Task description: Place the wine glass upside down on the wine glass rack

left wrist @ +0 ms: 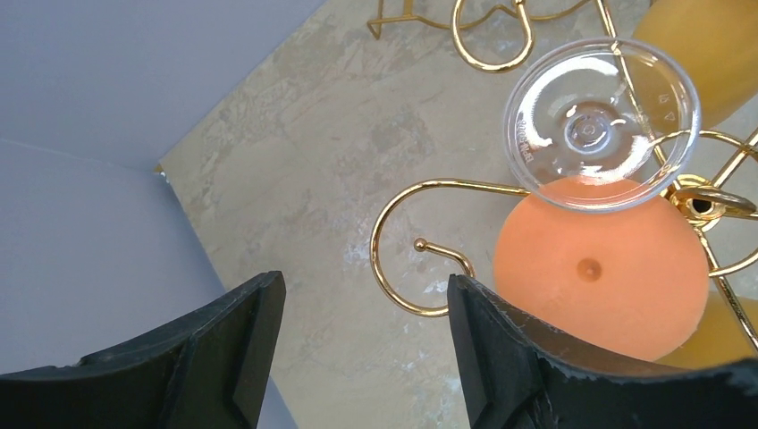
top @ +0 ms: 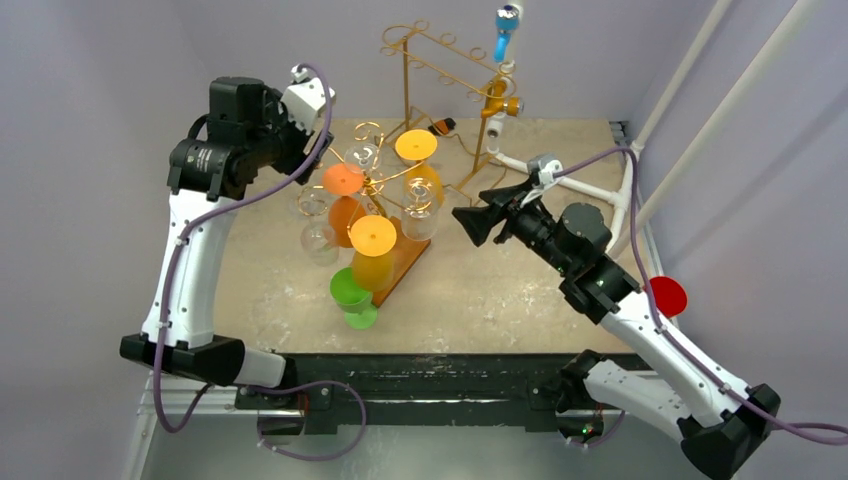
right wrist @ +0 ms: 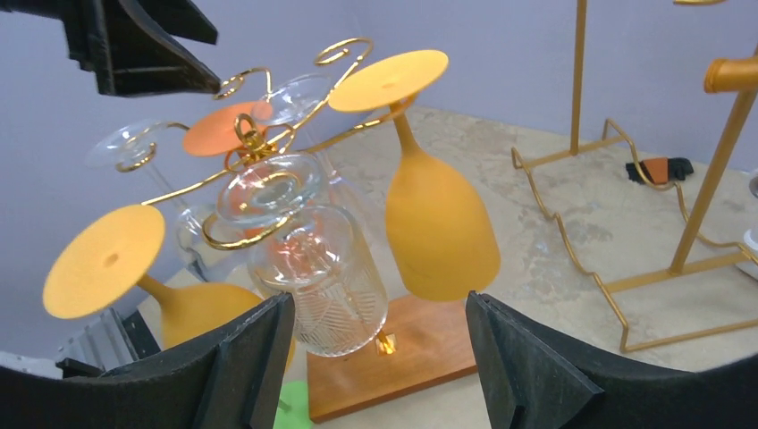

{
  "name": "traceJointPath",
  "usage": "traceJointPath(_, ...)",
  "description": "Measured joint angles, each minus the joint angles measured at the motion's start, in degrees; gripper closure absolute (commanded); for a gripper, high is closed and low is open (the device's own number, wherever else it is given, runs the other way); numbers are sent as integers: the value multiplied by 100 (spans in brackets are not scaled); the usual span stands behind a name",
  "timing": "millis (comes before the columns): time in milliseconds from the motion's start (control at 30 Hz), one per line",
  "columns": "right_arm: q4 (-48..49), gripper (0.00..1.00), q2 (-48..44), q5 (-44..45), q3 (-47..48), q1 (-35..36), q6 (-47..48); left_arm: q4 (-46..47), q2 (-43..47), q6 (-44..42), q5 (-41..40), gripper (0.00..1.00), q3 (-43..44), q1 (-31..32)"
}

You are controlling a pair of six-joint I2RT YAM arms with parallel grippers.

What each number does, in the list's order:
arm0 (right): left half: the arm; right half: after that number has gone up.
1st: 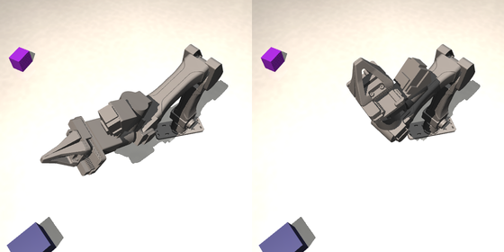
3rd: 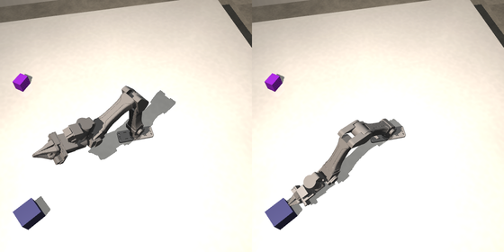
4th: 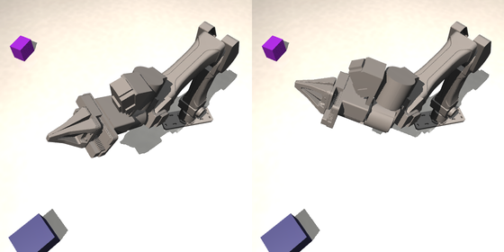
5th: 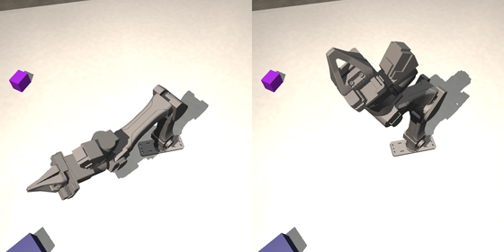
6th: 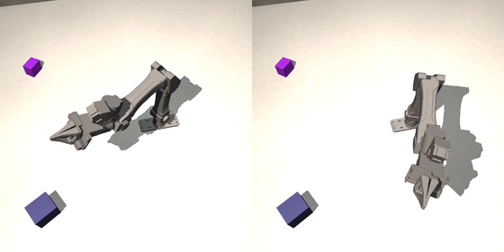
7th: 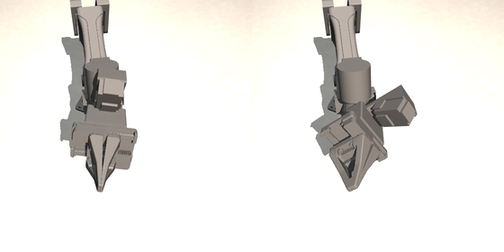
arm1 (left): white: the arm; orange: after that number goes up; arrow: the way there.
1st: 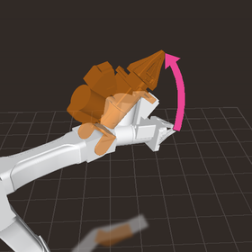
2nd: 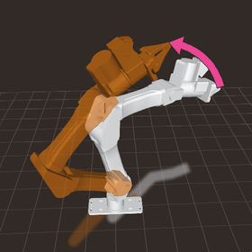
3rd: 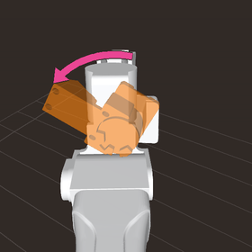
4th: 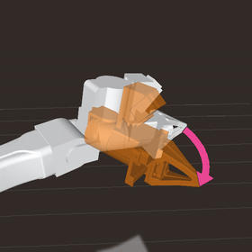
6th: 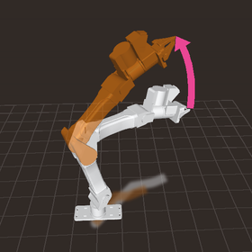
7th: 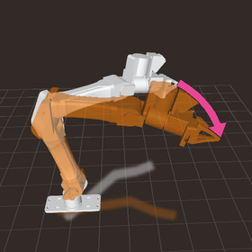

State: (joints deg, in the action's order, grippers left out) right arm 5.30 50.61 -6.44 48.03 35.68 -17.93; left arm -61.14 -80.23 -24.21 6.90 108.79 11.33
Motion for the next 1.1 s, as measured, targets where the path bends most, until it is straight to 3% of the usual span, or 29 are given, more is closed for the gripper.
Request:
traceJointPath(333, -315, 27, 487, -376, 988, 55, 219, 129, -136, -146, -20, 31, -146, -2)
traceJointPath(667, -479, 27, 894, -511, 1552, 575, 435, 404, -118, -302, -85, 27, -341, -39)
traceJointPath(1100, -542, 29, 1121, -509, 1574, 708, 544, 813, -52, -391, -114, 40, -649, -68)
